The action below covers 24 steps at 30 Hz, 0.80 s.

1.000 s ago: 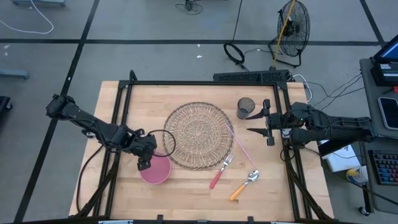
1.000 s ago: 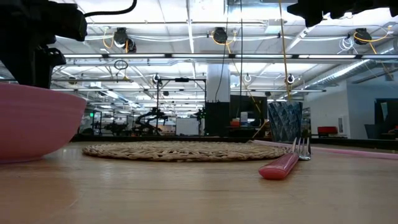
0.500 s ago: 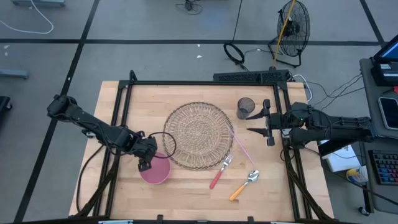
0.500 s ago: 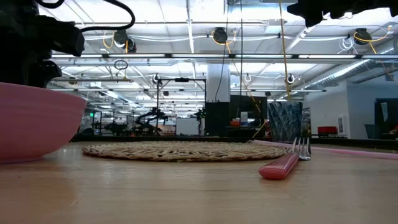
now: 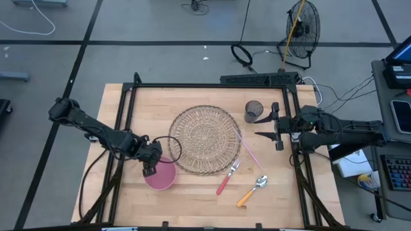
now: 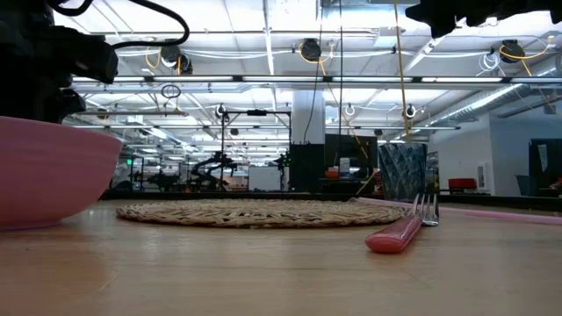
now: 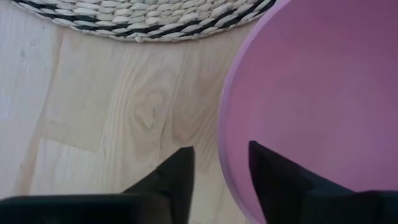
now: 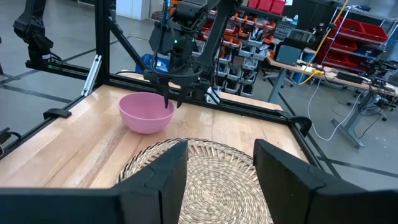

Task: Pick & Place Utensil
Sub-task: Put the pink bowl on the left side of the brown mat

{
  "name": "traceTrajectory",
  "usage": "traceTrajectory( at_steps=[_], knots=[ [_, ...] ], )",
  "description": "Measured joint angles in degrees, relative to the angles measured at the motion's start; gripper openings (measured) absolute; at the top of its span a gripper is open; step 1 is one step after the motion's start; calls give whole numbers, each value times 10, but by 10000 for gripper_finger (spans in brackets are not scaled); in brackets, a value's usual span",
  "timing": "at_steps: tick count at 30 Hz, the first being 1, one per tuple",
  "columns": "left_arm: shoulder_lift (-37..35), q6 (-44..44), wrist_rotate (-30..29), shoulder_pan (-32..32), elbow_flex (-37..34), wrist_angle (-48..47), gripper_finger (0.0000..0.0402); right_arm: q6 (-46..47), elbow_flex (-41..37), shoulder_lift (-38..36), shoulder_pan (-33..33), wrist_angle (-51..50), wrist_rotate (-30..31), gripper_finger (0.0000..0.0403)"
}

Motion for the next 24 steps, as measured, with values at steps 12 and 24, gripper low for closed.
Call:
traceTrajectory(
  at_steps=[12,24],
  knots=[
    [0,-8,0,0,0,0,81,0,0,0,0,0,0,172],
    [0,-14,0,0,0,1,27,0,0,0,0,1,0,169]
  ],
)
